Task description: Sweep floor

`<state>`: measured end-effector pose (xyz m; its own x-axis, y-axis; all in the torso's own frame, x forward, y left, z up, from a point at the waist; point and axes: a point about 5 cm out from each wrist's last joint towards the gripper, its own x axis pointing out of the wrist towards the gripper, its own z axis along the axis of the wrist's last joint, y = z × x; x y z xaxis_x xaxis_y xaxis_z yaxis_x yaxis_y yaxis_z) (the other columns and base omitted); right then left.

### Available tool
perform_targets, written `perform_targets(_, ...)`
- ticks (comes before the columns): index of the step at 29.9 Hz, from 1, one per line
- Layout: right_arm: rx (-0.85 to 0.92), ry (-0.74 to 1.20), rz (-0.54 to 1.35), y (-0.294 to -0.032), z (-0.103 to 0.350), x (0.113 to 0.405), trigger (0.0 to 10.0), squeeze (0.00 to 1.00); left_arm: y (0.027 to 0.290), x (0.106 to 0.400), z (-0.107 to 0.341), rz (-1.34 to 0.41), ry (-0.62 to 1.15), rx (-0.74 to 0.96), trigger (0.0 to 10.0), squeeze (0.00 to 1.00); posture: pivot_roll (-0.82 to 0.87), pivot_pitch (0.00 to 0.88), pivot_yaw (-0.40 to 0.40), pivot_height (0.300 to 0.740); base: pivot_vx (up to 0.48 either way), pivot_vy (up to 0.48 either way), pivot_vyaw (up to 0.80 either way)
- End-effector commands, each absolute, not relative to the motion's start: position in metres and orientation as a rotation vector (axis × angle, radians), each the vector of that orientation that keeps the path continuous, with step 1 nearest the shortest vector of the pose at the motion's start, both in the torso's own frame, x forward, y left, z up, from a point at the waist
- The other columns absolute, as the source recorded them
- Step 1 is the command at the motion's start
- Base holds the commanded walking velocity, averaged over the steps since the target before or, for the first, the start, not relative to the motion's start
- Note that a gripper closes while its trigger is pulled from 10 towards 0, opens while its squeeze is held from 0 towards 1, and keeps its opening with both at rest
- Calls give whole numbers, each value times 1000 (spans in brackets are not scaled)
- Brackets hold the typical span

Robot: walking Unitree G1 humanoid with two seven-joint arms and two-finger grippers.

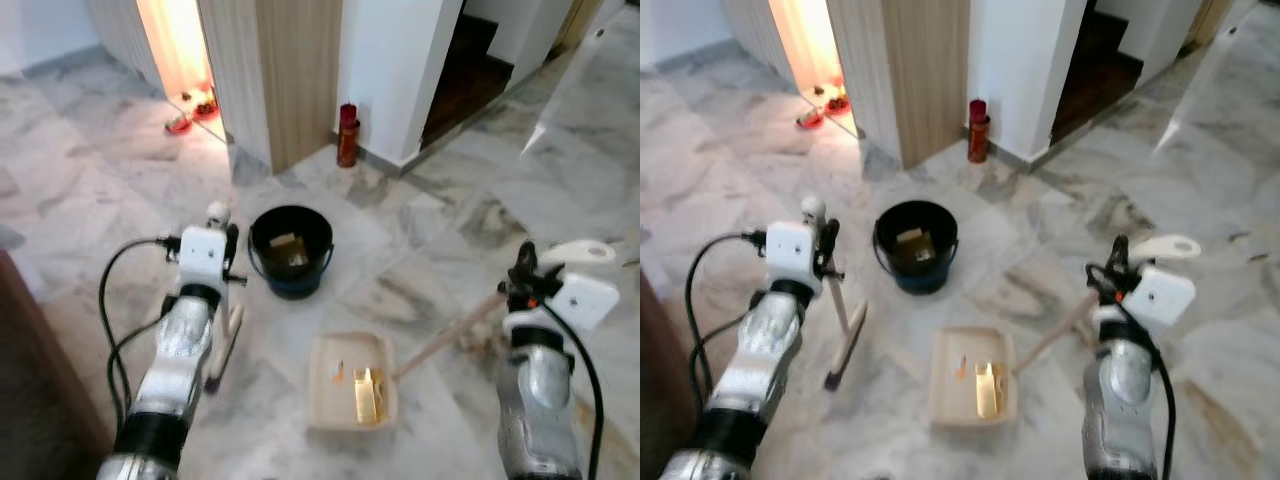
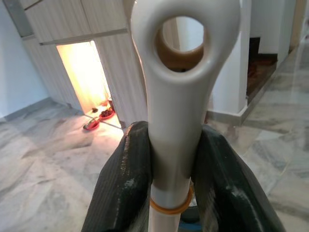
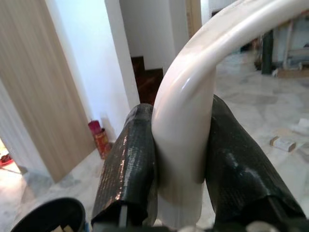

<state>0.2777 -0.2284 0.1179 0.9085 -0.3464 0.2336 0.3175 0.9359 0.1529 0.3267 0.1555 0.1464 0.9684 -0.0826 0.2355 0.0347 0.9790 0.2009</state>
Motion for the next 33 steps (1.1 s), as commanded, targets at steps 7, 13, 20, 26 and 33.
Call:
perform_targets(7, 132, -341, -335, -229, 139, 283, 10000, 0, 147, 325, 153, -115, -294, 211, 10000, 0, 132, 74, -37, 740, 0, 0, 0)
perform_targets(13, 127, -438, -304, -225, 169, 287, 10000, 0, 148, 326, 153, -98, -289, 205, 10000, 0, 128, 73, -40, 740, 0, 0, 0)
perform_targets(20, 97, -589, -268, -216, 210, 288, 10000, 0, 152, 326, 155, -74, -304, 197, 10000, 0, 128, 71, -42, 740, 0, 0, 0)
perform_targets(26, 129, -667, -193, -198, 238, 289, 10000, 0, 151, 326, 156, -74, -308, 197, 10000, 0, 127, 69, -42, 740, 0, 0, 0)
perform_targets(33, 191, -658, -163, -187, 238, 291, 10000, 0, 148, 326, 156, -84, -313, 215, 10000, 0, 125, 64, -42, 740, 0, 0, 0)
